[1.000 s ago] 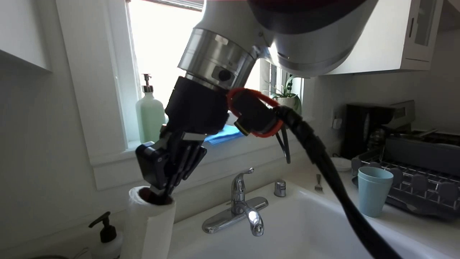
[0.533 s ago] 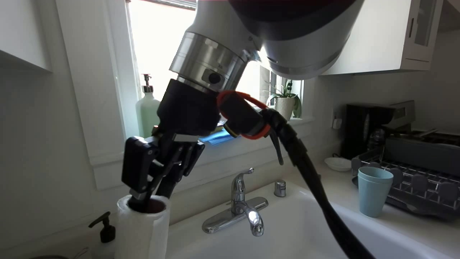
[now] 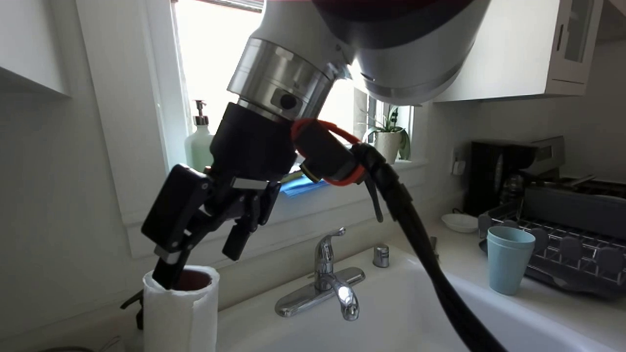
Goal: Take the paper towel roll off its holder and put it on the countertop
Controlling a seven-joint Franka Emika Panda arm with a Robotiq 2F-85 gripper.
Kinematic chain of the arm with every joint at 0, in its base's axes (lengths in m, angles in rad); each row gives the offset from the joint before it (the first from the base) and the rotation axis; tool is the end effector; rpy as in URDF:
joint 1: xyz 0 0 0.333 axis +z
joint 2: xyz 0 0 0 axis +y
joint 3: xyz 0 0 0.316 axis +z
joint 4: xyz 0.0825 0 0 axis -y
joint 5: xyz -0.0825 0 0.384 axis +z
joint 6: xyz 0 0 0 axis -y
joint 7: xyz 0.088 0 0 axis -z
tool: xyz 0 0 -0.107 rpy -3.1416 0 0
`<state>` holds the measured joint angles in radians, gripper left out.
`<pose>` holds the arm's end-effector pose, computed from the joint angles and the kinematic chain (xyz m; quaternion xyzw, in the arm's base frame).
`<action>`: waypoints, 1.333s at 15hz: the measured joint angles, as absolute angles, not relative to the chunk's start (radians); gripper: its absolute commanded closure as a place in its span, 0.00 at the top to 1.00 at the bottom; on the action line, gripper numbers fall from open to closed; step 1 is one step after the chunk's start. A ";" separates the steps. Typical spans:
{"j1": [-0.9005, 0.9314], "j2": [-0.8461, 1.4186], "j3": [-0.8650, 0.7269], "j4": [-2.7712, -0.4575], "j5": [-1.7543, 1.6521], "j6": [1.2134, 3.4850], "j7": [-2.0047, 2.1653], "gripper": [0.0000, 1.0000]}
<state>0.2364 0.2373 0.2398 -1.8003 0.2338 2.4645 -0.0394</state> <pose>0.5903 0.2910 0.4647 -0.9558 -0.1671 -0.1814 0.1604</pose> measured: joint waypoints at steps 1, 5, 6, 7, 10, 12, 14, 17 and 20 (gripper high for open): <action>0.236 0.240 0.240 -1.800 0.234 2.464 -0.039 1.00; 0.237 0.254 0.240 -1.798 0.233 2.463 -0.039 1.00; 0.237 0.259 0.240 -1.796 0.233 2.463 -0.039 1.00; 0.237 0.264 0.241 -1.793 0.239 2.463 -0.038 1.00; 0.237 0.283 0.255 -1.771 0.277 2.461 -0.033 1.00; 0.237 0.296 0.265 -1.754 0.307 2.460 -0.020 1.00; 0.237 0.308 0.271 -1.739 0.325 2.460 0.001 1.00; 0.236 0.318 0.271 -1.721 0.329 2.460 0.031 1.00; 0.236 0.324 0.271 -1.711 0.329 2.460 0.050 1.00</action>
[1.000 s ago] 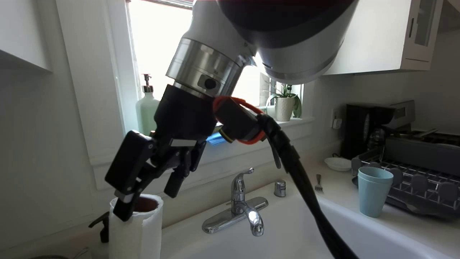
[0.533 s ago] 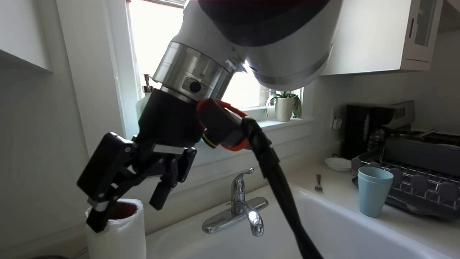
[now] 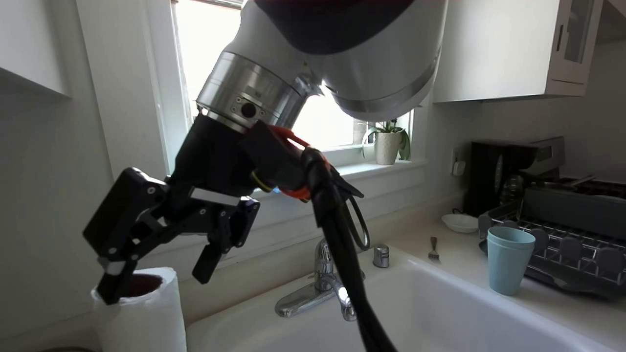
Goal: Take the paper towel roll off its holder and put it on the countertop
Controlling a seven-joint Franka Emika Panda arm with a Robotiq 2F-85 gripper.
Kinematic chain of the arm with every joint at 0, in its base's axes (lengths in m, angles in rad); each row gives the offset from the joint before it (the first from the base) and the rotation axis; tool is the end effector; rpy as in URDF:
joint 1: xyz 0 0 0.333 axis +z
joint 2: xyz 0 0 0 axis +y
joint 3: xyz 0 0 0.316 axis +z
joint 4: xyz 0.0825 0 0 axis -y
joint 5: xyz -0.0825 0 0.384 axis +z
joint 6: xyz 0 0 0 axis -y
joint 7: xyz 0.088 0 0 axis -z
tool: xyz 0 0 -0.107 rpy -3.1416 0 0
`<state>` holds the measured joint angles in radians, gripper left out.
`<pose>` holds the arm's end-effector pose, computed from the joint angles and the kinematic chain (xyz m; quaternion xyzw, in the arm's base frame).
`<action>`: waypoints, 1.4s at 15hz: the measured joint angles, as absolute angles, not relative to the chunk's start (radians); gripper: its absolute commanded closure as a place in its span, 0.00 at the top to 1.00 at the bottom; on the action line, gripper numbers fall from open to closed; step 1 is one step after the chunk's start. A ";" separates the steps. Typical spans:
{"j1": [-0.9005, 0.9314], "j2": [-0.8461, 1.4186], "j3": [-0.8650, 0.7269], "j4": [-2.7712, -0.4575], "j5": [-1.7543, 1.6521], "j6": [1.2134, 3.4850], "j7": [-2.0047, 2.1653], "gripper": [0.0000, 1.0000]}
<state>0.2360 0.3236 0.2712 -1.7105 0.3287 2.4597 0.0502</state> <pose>0.6057 0.3139 0.4545 -0.9577 -0.1025 -0.1560 0.2191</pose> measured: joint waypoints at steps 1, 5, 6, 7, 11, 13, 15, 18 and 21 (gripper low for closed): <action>0.235 0.324 0.271 -1.710 0.329 2.460 0.051 1.00; 0.224 0.313 0.271 -1.708 0.329 2.419 0.051 1.00; 0.219 0.304 0.271 -1.708 0.329 2.402 0.050 1.00; 0.213 0.292 0.271 -1.708 0.333 2.383 0.044 1.00; 0.194 0.215 0.271 -1.727 0.363 2.316 -0.032 1.00; 0.181 0.169 0.270 -1.750 0.381 2.284 -0.078 1.00; 0.168 0.122 0.262 -1.782 0.397 2.250 -0.122 1.00; 0.154 0.067 0.235 -1.831 0.402 2.209 -0.170 1.00; 0.147 0.035 0.210 -1.868 0.403 2.181 -0.215 1.00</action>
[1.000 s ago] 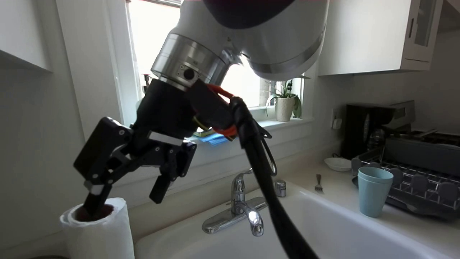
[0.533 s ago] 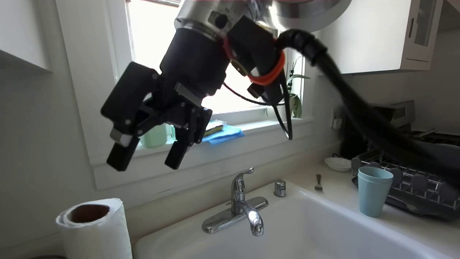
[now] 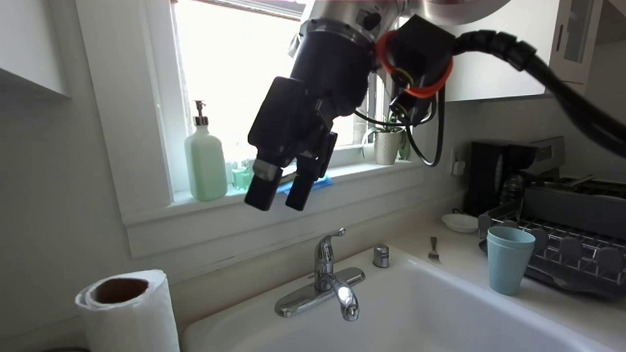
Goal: Take the paper towel roll off its holder and put it on the countertop
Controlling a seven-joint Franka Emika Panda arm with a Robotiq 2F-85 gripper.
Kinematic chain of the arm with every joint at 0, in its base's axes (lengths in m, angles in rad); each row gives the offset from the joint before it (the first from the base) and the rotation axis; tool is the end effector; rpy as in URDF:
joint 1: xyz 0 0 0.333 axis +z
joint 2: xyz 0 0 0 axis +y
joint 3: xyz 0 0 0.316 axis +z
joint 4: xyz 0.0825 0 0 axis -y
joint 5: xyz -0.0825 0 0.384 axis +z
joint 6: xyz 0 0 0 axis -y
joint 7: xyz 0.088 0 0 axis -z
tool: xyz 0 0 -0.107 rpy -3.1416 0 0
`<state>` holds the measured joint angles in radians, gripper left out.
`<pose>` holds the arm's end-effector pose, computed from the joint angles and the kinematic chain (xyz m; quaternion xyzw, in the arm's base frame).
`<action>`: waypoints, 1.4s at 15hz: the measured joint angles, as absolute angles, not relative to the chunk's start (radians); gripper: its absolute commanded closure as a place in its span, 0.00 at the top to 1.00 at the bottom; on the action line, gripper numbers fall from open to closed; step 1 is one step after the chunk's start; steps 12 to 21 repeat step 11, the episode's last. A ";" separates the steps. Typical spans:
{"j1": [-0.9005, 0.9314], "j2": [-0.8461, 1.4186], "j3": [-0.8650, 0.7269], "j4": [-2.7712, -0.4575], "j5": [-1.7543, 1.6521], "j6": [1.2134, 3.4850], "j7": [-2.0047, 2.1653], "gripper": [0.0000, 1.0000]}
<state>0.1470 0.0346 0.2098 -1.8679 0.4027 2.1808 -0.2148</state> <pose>0.5559 0.2213 0.5236 -0.9560 -0.1859 -0.1227 0.1909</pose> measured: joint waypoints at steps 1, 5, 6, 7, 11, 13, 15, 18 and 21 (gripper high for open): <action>0.147 0.026 0.202 -1.877 0.404 2.175 -0.233 1.00; 0.146 -0.018 0.175 -1.914 0.418 2.164 -0.283 1.00; 0.146 -0.033 0.168 -1.925 0.425 2.164 -0.291 1.00; 0.146 -0.053 0.160 -1.940 0.435 2.164 -0.301 1.00; 0.146 -0.142 0.127 -2.008 0.481 2.169 -0.343 1.00; 0.146 -0.142 0.127 -2.008 0.481 2.169 -0.343 1.00; 0.146 -0.142 0.127 -2.008 0.481 2.169 -0.343 1.00; 0.146 -0.142 0.127 -2.008 0.481 2.169 -0.343 1.00; 0.146 -0.142 0.127 -2.008 0.481 2.169 -0.343 1.00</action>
